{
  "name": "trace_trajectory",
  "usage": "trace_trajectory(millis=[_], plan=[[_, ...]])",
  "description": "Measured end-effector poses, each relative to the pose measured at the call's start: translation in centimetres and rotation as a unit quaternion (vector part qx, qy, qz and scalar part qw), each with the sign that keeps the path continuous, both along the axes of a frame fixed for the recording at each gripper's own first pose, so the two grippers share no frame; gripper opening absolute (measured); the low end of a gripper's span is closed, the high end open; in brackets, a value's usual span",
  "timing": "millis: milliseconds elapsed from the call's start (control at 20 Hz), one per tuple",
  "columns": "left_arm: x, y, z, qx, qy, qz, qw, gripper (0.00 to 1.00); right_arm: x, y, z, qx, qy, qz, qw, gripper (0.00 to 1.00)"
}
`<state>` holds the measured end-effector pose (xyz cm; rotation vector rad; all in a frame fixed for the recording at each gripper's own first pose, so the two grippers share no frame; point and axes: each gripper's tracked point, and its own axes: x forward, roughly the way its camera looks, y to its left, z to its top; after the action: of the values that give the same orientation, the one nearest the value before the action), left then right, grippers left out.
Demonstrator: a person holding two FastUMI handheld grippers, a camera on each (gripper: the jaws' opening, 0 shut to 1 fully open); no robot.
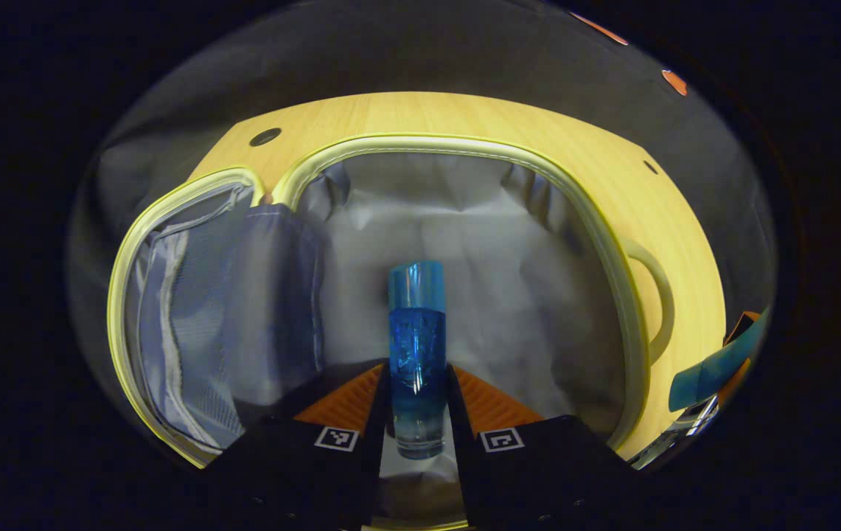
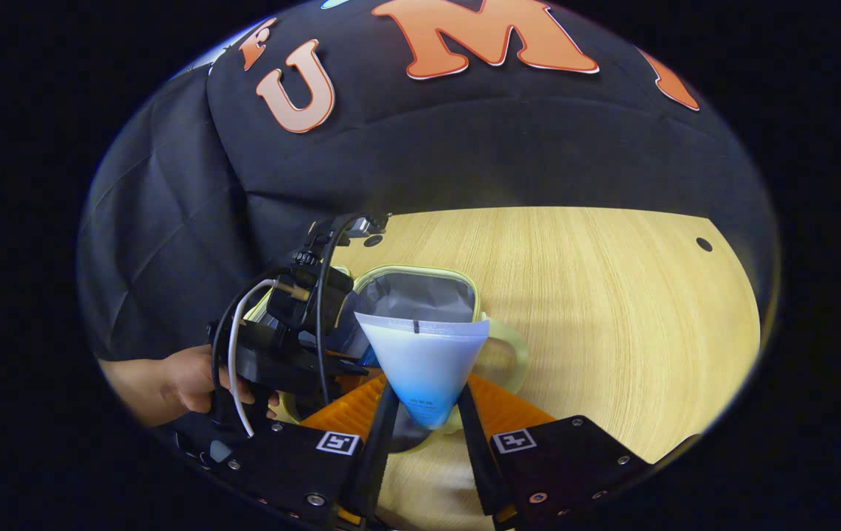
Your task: First open the suitcase, pack the skin care products into it, and then close the suitcase.
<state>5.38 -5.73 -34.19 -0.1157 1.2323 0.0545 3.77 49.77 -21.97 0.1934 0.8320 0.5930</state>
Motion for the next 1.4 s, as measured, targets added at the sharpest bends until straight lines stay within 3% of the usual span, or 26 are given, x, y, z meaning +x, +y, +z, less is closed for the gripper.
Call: trace_trajectory(millis=[300, 450, 600, 650, 750, 1050, 1100, 1150, 1350, 1400], plan=[[1.9, 4.5, 6.9, 0.044, -0.125, -0.002, 0.991, 0.5, 0.2, 2.1, -1.6, 0.008, 0.029, 0.014, 0.999, 0.51], [1.4, 6.9, 10.8, 0.069, -0.181, -0.004, 0.981, 0.65, 0.8, 3.3, -3.0, 0.002, 0.036, 0.009, 0.999, 0.51], [0.4, 9.3, 13.7, 0.089, -0.221, 0.002, 0.971, 0.88, 0.9, 4.5, -4.4, -0.003, 0.056, 0.008, 0.998, 0.52], [0.1, 10.2, 14.4, 0.097, -0.232, 0.006, 0.968, 0.9, 0.9, 4.9, -5.1, -0.009, 0.066, 0.007, 0.998, 0.52], [-0.3, 12.5, 16.0, 0.124, -0.264, 0.021, 0.956, 0.93, 1.0, 5.3, -6.3, -0.019, 0.084, 0.004, 0.996, 0.52], [-4.0, 19.7, 17.5, 0.162, -0.28, 0.085, 0.942, 0.96, 1.8, 6.4, -8.4, -0.034, 0.123, -0.029, 0.991, 0.51], [-4.5, 20.9, 17.6, 0.165, -0.282, 0.098, 0.94, 0.96, 1.9, 6.4, -8.5, -0.036, 0.124, -0.033, 0.991, 0.58], [-4.9, 22.2, 17.8, 0.168, -0.286, 0.111, 0.937, 0.96, 1.9, 6.4, -8.4, -0.035, 0.125, -0.035, 0.991, 0.59], [-6.7, 27.1, 17.6, 0.172, -0.29, 0.158, 0.928, 0.96, 2.0, 6.0, -7.5, -0.037, 0.11, -0.044, 0.992, 0.53], [-7.3, 28.3, 17.7, 0.172, -0.29, 0.166, 0.926, 0.96, 2.2, 5.7, -7.0, -0.036, 0.101, -0.049, 0.993, 0.64]])
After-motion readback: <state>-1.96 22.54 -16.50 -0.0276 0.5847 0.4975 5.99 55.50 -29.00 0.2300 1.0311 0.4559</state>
